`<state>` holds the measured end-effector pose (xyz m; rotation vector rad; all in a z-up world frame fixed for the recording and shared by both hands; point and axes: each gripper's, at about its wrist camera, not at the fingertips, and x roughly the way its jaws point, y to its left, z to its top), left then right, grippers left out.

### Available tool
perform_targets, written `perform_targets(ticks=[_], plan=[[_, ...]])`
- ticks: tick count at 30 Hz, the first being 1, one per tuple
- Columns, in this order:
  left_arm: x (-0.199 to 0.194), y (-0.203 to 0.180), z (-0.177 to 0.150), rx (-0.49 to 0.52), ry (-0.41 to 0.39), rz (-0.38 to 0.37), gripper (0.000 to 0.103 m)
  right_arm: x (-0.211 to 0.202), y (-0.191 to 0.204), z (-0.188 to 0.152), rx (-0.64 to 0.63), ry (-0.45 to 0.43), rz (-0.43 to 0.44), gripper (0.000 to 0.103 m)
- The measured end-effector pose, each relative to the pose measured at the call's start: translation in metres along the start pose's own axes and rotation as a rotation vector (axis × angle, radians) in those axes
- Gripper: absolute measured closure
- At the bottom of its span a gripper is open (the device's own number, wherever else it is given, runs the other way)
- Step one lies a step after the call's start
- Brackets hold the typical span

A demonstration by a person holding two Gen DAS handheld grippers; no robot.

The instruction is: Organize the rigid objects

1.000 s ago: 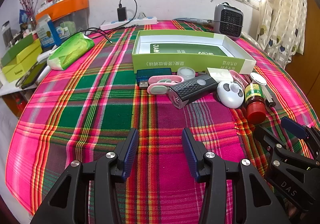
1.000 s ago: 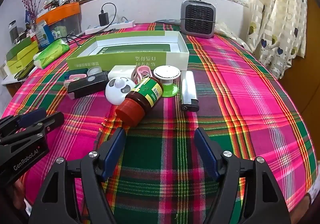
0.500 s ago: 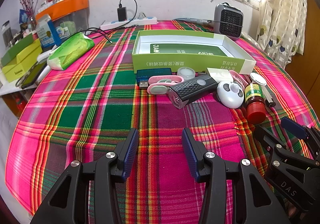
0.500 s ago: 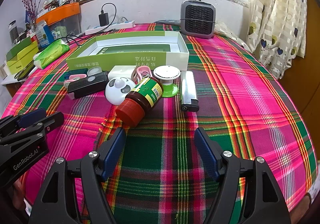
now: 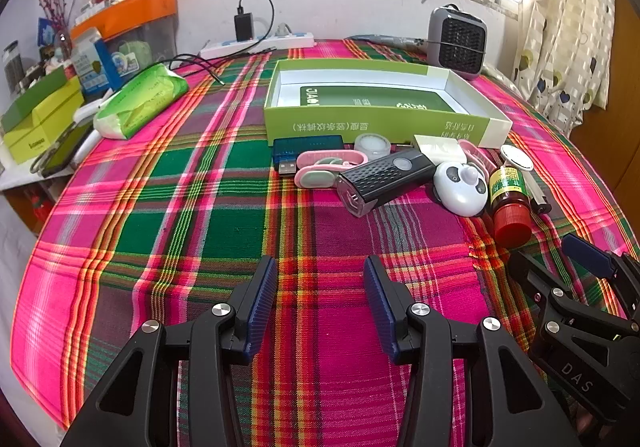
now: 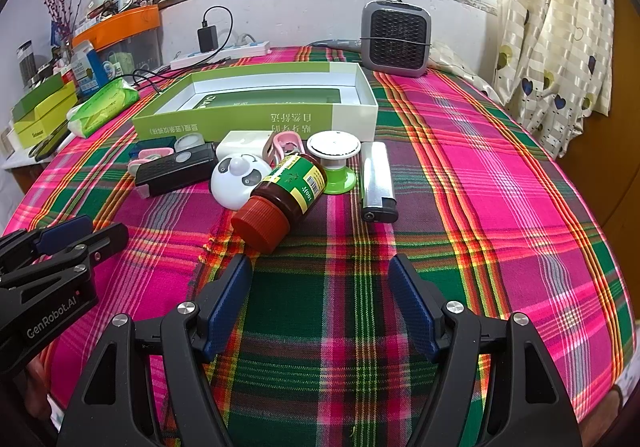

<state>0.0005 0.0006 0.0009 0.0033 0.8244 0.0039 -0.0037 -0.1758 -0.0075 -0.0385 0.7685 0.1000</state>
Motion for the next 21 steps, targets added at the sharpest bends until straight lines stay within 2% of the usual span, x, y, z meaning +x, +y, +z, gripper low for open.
perform_targets(ticks=[11, 21], plan=[[0.003, -0.004, 0.001, 0.006, 0.009, -0.009, 0.059, 0.001, -0.001, 0.004, 0.0, 0.012, 0.004, 0.032], [0.001, 0.009, 0.001, 0.001, 0.026, -0.095, 0.06, -0.004, 0.002, 0.011, 0.011, -0.016, 0.083, 0.032]])
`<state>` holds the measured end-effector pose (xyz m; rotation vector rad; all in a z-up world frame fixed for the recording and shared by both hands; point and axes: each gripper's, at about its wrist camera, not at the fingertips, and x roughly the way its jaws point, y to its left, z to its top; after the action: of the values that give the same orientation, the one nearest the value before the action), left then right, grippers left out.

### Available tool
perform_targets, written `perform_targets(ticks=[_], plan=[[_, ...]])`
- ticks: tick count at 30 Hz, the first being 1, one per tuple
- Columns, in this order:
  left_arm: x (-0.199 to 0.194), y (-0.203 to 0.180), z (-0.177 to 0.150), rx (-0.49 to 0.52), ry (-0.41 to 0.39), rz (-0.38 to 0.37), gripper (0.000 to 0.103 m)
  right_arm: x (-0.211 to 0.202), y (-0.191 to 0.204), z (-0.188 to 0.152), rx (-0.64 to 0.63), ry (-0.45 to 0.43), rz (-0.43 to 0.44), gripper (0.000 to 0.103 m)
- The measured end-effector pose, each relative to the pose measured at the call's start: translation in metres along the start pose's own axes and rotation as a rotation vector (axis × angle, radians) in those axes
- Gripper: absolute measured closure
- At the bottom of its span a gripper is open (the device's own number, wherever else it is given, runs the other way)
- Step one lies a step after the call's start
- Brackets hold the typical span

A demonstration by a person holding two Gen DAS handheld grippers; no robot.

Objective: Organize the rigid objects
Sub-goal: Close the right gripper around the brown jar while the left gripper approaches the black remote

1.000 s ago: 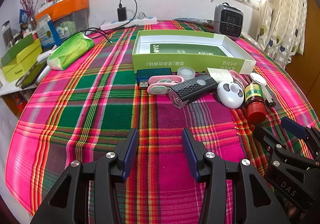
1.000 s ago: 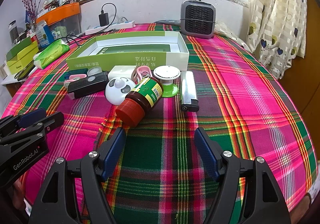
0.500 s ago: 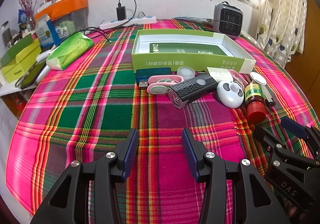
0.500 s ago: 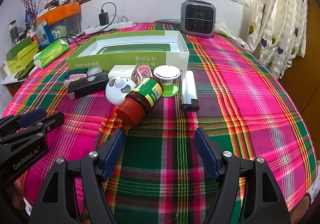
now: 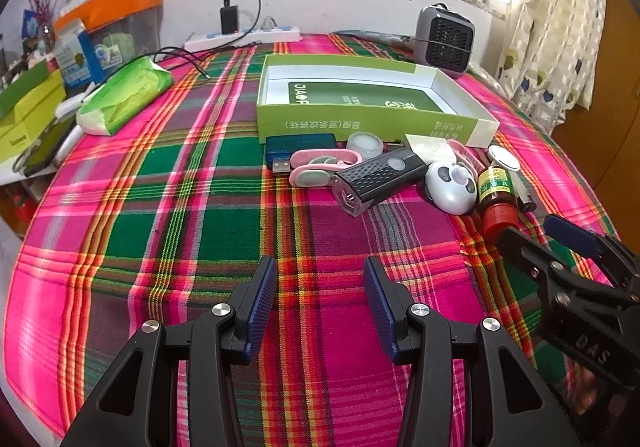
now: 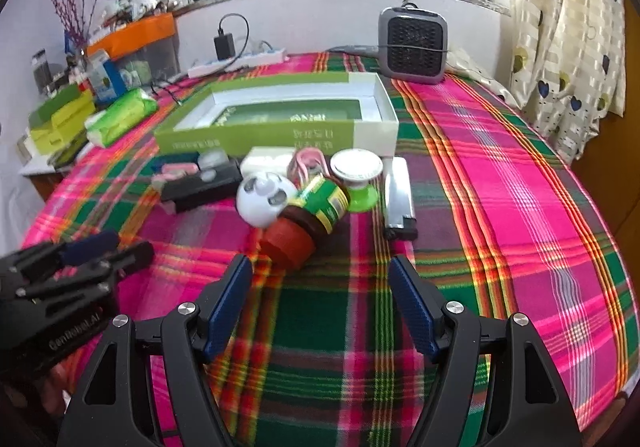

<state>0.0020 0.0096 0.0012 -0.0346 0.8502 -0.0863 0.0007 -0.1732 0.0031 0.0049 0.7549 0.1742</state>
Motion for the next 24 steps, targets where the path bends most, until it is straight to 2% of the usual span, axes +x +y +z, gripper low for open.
perform_targets(ticks=[13, 19, 24], plan=[[0.003, 0.008, 0.008, 0.014, 0.014, -0.055, 0.06, 0.021, 0.001, 0.023, 0.064, 0.041, 0.014, 0.032], [0.007, 0.008, 0.014, 0.036, 0.025, -0.105, 0.06, 0.029, -0.004, 0.026, 0.086, 0.064, 0.005, 0.032], [0.006, 0.0, 0.023, 0.076, 0.01, -0.153, 0.06, 0.029, -0.01, 0.027, 0.103, 0.064, -0.002, 0.044]])
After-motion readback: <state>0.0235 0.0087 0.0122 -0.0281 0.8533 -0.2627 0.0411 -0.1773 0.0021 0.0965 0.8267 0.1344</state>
